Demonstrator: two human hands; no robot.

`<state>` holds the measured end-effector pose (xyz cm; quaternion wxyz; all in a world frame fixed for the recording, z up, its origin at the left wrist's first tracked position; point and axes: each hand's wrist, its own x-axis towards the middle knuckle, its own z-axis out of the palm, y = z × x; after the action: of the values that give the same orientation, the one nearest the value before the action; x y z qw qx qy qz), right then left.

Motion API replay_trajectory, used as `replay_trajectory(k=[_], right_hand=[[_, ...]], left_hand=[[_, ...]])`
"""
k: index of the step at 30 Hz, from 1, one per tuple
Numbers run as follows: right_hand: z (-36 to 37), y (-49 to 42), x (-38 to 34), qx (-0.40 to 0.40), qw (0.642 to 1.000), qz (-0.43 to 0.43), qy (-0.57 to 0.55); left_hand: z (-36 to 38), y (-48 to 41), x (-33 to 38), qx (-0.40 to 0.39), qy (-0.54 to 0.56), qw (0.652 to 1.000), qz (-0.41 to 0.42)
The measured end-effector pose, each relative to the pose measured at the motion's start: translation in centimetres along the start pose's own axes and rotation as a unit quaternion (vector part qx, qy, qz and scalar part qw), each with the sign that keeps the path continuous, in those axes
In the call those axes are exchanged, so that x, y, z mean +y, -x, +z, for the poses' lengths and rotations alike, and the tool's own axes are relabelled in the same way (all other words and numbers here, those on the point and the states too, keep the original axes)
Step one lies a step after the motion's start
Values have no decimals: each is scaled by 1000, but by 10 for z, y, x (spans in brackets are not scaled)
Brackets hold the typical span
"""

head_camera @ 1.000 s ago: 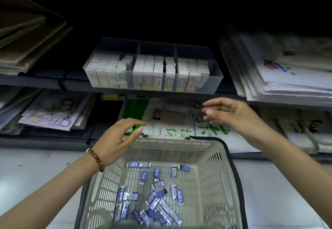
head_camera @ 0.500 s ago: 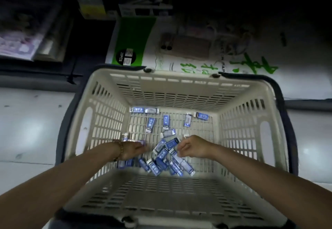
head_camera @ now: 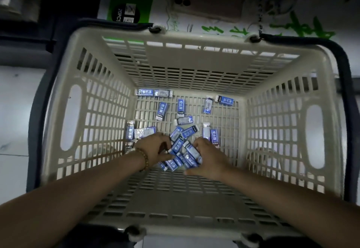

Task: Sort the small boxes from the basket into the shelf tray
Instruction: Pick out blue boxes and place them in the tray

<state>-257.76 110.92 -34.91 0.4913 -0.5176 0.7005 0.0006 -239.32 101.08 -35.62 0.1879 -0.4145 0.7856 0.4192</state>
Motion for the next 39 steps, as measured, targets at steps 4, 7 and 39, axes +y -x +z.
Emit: replay_trajectory(k=[4,7,39], right_hand=[[4,0,2,44,998,-17,38],[2,-3,5,56,998,-3,6],[-24,-17,-4,89,994,-28,-57]], left_hand=[[1,-2,1,3,-7,1000,28],[2,-3,-3,-19,-56,997,41],[-69,-16,26,64,350,925,-130]])
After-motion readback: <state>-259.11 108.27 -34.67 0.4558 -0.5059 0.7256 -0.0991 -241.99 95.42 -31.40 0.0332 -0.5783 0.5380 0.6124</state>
